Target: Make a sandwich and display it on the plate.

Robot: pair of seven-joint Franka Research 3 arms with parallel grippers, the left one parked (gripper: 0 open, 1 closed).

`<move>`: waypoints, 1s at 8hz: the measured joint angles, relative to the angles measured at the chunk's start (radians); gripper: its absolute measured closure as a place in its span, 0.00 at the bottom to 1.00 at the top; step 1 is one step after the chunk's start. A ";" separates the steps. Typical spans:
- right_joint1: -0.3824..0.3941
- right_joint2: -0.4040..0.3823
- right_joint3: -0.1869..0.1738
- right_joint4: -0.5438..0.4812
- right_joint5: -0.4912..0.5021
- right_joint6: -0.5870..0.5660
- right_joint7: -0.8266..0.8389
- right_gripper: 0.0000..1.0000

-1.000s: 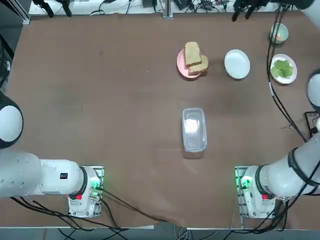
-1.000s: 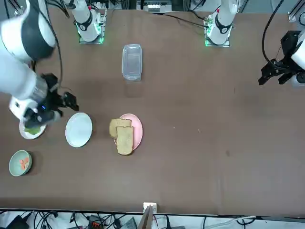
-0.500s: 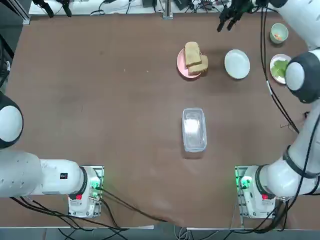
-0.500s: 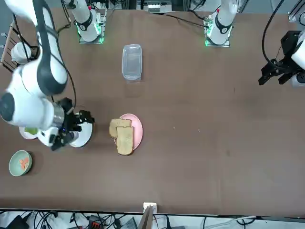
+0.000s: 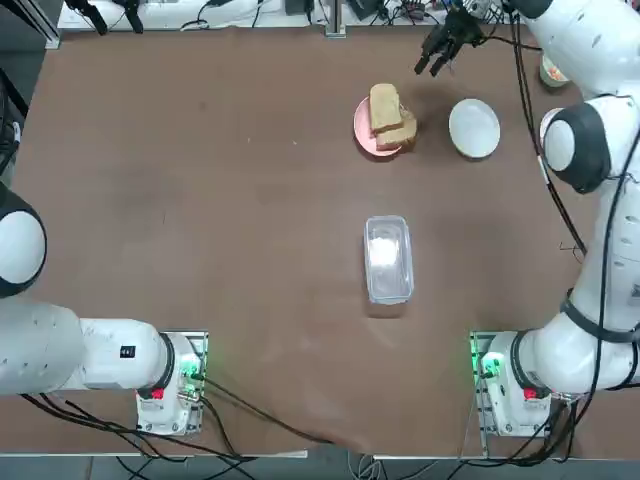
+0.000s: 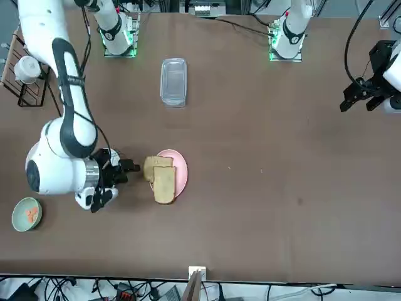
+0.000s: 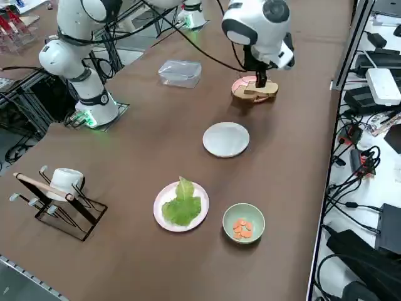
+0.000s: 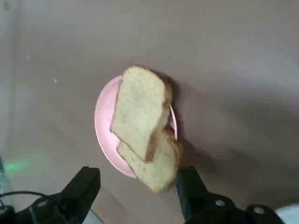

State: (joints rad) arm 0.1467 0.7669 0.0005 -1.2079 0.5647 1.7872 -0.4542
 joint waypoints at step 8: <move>-0.010 0.244 0.111 0.151 0.042 0.219 -0.083 0.05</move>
State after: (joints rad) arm 0.1369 1.0106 0.1110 -1.0565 0.6066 2.0060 -0.5372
